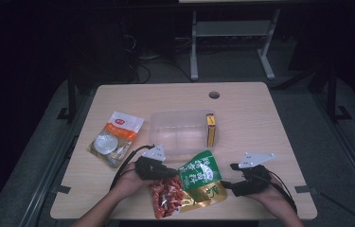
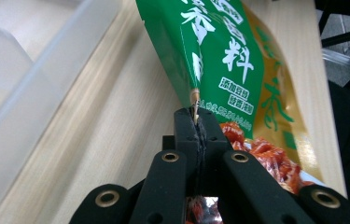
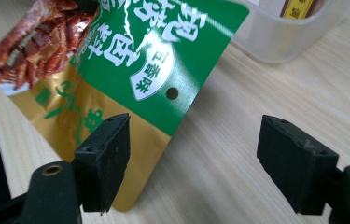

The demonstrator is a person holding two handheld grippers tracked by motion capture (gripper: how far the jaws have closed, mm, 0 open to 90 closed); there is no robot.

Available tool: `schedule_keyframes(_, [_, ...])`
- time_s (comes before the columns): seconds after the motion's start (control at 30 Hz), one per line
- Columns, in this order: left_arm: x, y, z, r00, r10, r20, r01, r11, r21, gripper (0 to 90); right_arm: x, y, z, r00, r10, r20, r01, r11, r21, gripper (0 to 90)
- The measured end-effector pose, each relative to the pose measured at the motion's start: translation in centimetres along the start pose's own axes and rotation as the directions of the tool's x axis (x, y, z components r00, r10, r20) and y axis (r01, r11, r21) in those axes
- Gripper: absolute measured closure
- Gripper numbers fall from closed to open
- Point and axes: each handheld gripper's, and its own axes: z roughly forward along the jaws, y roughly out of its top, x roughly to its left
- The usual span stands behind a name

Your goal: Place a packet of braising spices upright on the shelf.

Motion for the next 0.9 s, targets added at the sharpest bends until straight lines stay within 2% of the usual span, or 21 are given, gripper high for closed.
schedule_keyframes(0.1, [-0.2, 0.2, -0.5, 1.0, 0.0, -0.006, 0.0, 0.9998, -0.02, 89.5, 0.0, 0.1, -0.1, 0.9999, -0.004, -0.012, 0.004, 1.0, -0.014, 24.5])
schedule_keyframes(0.13, [-0.3, 0.3, -1.0, 0.9999, 0.003, -0.011, -0.003, 0.9992, -0.039, 89.5, 0.0, 0.1, -0.2, 0.9995, -0.006, -0.031, 0.005, 0.999, -0.035, 23.6])
schedule_keyframes(0.27, [-0.4, 0.7, -2.1, 0.9996, 0.012, -0.026, -0.014, 0.997, -0.077, 89.6, 0.1, 0.3, -0.3, 0.9977, -0.003, -0.068, -0.001, 0.998, -0.058, 21.3])
schedule_keyframes(0.47, [-0.3, 1.0, -3.7, 0.9992, 0.004, -0.039, -0.009, 0.9917, -0.128, 89.6, 0.4, 0.5, 0.1, 0.9955, -0.013, -0.094, 0.007, 0.998, -0.058, 19.3])
schedule_keyframes(0.53, [-0.2, 1.1, -4.5, 0.9987, 0.003, -0.05, -0.011, 0.9874, -0.158, 89.7, 0.5, 0.9, 0.4, 0.994, -0.018, -0.108, 0.011, 0.998, -0.065, 18.8])
schedule_keyframes(0.57, [-0.2, 1.1, -4.5, 0.9987, 0.003, -0.05, -0.011, 0.9874, -0.158, 89.7, 0.5, 0.9, 0.4, 0.994, -0.018, -0.108, 0.011, 0.998, -0.065, 18.8])
schedule_keyframes(0.63, [-0.1, 1.1, -5.4, 0.9982, -0.009, -0.06, -0.002, 0.9819, -0.189, 89.7, 0.5, 1.3, 0.9, 0.9927, -0.018, -0.119, 0.011, 0.998, -0.067, 17.9])
schedule_keyframes(0.7, [0.0, 1.2, -5.8, 0.9977, -0.011, -0.067, -0.002, 0.9801, -0.198, 89.7, 0.4, 1.4, 1.1, 0.9917, -0.02, -0.127, 0.012, 0.998, -0.067, 17.6])
schedule_keyframes(0.73, [0.1, 1.1, -6.4, 0.9964, -0.03, -0.079, 0.011, 0.9735, -0.229, 89.7, 0.5, 1.6, 1.5, 0.9895, -0.012, -0.144, 0.002, 0.998, -0.068, 17.6])
schedule_keyframes(0.8, [0.3, 1.0, -6.9, 0.9957, -0.041, -0.083, 0.019, 0.969, -0.246, 89.7, 0.6, 1.7, 1.8, 0.9871, -0.011, -0.16, 0.0, 0.998, -0.068, 17.6])
schedule_keyframes(0.83, [0.3, 1.0, -6.9, 0.9957, -0.041, -0.083, 0.019, 0.969, -0.246, 89.7, 0.6, 1.7, 1.8, 0.9871, -0.011, -0.16, 0.0, 0.998, -0.068, 17.6])
schedule_keyframes(0.9, [0.5, 0.9, -7.3, 0.9956, -0.055, -0.075, 0.033, 0.962, -0.271, 89.7, 0.8, 2.2, 2.3, 0.9818, -0.009, -0.189, -0.008, 0.996, -0.088, 17.8])
